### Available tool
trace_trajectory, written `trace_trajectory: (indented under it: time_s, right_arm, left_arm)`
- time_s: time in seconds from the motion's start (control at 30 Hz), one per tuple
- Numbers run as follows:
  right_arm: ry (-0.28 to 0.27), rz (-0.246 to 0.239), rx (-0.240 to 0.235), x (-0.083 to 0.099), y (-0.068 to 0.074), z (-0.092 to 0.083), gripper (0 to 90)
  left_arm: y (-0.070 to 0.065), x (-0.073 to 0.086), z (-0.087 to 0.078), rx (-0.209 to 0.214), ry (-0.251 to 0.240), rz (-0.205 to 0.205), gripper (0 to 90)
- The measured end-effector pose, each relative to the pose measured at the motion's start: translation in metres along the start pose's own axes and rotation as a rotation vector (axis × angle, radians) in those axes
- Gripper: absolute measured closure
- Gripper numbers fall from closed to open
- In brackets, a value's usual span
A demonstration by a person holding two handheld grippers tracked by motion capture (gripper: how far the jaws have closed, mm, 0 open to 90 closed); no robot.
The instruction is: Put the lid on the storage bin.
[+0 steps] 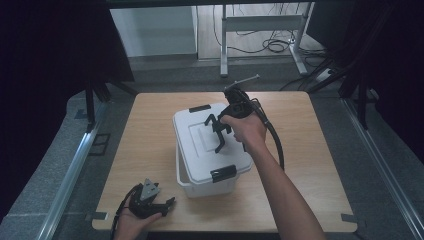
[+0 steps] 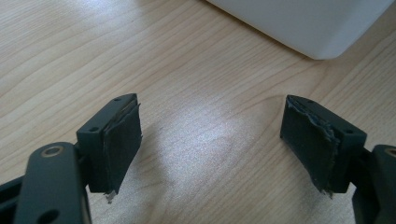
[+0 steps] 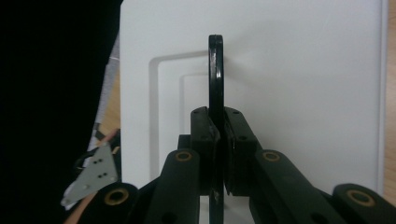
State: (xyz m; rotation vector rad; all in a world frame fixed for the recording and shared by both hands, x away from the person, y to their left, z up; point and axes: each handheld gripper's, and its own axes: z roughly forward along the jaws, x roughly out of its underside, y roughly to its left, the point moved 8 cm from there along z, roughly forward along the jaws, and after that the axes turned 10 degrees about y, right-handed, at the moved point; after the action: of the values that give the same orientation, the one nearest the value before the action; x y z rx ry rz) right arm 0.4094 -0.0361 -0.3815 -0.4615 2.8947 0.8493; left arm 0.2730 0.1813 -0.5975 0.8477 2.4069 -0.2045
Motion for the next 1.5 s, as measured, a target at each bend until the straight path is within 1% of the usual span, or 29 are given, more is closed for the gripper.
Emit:
trace_trajectory:
  time_s: [0.03, 0.1, 0.23, 0.27, 0.3, 0.33, 0.4, 0.43, 0.53, 0.57, 0.63, 0.67, 0.7, 0.77, 0.8, 0.87, 0.97, 1.03, 1.17, 1.2, 1.27, 1.3, 1.37, 1.4, 1.5]
  right_arm:
    - [0.000, 0.018, -0.036, 0.002, 0.002, -0.001, 84.9]
    - [-0.003, 0.023, -0.040, 0.003, 0.002, -0.001, 84.9]
    - [-0.031, 0.075, -0.044, 0.005, 0.001, -0.005, 85.0]
    - [-0.048, 0.100, -0.047, 0.005, -0.001, -0.006, 84.9]
    - [-0.055, 0.116, -0.057, 0.005, -0.001, -0.006, 84.9]
    - [-0.063, 0.131, -0.064, 0.005, -0.001, -0.005, 84.9]
    - [-0.060, 0.151, -0.073, 0.005, -0.002, -0.001, 84.9]
    - [-0.060, 0.151, -0.073, 0.005, -0.002, -0.001, 84.9]
    - [-0.053, 0.176, -0.073, 0.004, -0.002, 0.007, 84.9]
    - [-0.046, 0.187, -0.073, 0.004, -0.001, 0.013, 84.9]
    - [-0.042, 0.189, -0.072, 0.003, 0.001, 0.020, 84.9]
    - [-0.042, 0.189, -0.072, 0.003, 0.001, 0.020, 84.9]
    - [-0.039, 0.192, -0.070, 0.003, 0.003, 0.025, 84.9]
    - [-0.039, 0.196, -0.069, 0.002, 0.003, 0.027, 84.9]
    - [-0.043, 0.198, -0.051, 0.001, 0.001, 0.031, 84.9]
    - [-0.045, 0.200, -0.044, 0.001, 0.000, 0.032, 84.8]
    - [-0.043, 0.210, -0.042, -0.001, -0.006, 0.037, 84.7]
    - [-0.037, 0.201, -0.036, -0.001, -0.007, 0.039, 84.7]
    - [-0.037, 0.204, -0.036, 0.000, -0.009, 0.039, 84.7]
    - [-0.037, 0.205, -0.029, 0.000, -0.012, 0.040, 84.8]
    - [-0.036, 0.208, -0.030, 0.001, -0.014, 0.041, 84.8]
    - [-0.039, 0.221, -0.050, 0.001, -0.015, 0.043, 84.7]
    - [-0.034, 0.219, -0.065, 0.002, -0.016, 0.046, 84.4]
    - [-0.037, 0.214, -0.056, 0.001, -0.015, 0.046, 84.3]
    - [-0.033, 0.213, -0.057, 0.001, -0.015, 0.046, 84.2]
  left_arm:
    - [0.000, 0.000, 0.000, 0.001, -0.002, -0.001, 20.7]
    - [0.000, -0.001, -0.001, 0.003, -0.008, -0.003, 20.7]
    - [-0.001, -0.001, -0.001, 0.007, -0.009, 0.003, 20.7]
    - [-0.002, -0.002, -0.001, 0.011, -0.010, 0.005, 20.7]
    - [-0.002, -0.002, -0.001, 0.013, -0.011, 0.007, 20.7]
    - [-0.002, -0.002, -0.001, 0.014, -0.010, 0.010, 20.7]
    - [-0.002, -0.003, -0.001, 0.016, -0.012, 0.010, 20.7]
    - [-0.002, -0.003, -0.001, 0.016, -0.012, 0.010, 20.7]
    - [-0.002, -0.004, 0.000, 0.019, -0.014, 0.011, 20.7]
    - [-0.002, -0.004, 0.000, 0.020, -0.015, 0.011, 20.7]
    - [-0.002, -0.004, 0.000, 0.021, -0.015, 0.011, 20.7]
    - [-0.002, -0.004, 0.000, 0.020, -0.015, 0.013, 20.7]
    - [-0.002, -0.004, 0.000, 0.020, -0.013, 0.013, 20.7]
    - [-0.002, -0.004, 0.000, 0.019, -0.012, 0.015, 20.7]
    - [-0.002, -0.004, 0.000, 0.020, -0.012, 0.015, 20.7]
    - [-0.002, -0.004, 0.000, 0.019, -0.013, 0.014, 20.7]
    - [-0.002, -0.003, 0.000, 0.020, -0.010, 0.014, 20.7]
    - [-0.002, -0.003, 0.000, 0.018, -0.008, 0.012, 20.7]
    - [-0.002, -0.003, 0.001, 0.017, -0.007, 0.011, 20.7]
    - [-0.002, -0.003, 0.001, 0.018, -0.006, 0.012, 20.7]
    - [-0.002, -0.002, 0.001, 0.019, -0.003, 0.014, 20.7]
    - [-0.002, -0.002, 0.001, 0.019, -0.003, 0.015, 20.7]
    - [-0.002, -0.002, 0.001, 0.018, -0.002, 0.016, 20.7]
    - [-0.002, -0.002, 0.001, 0.018, -0.002, 0.016, 20.7]
    - [-0.002, -0.002, 0.001, 0.018, -0.001, 0.017, 20.7]
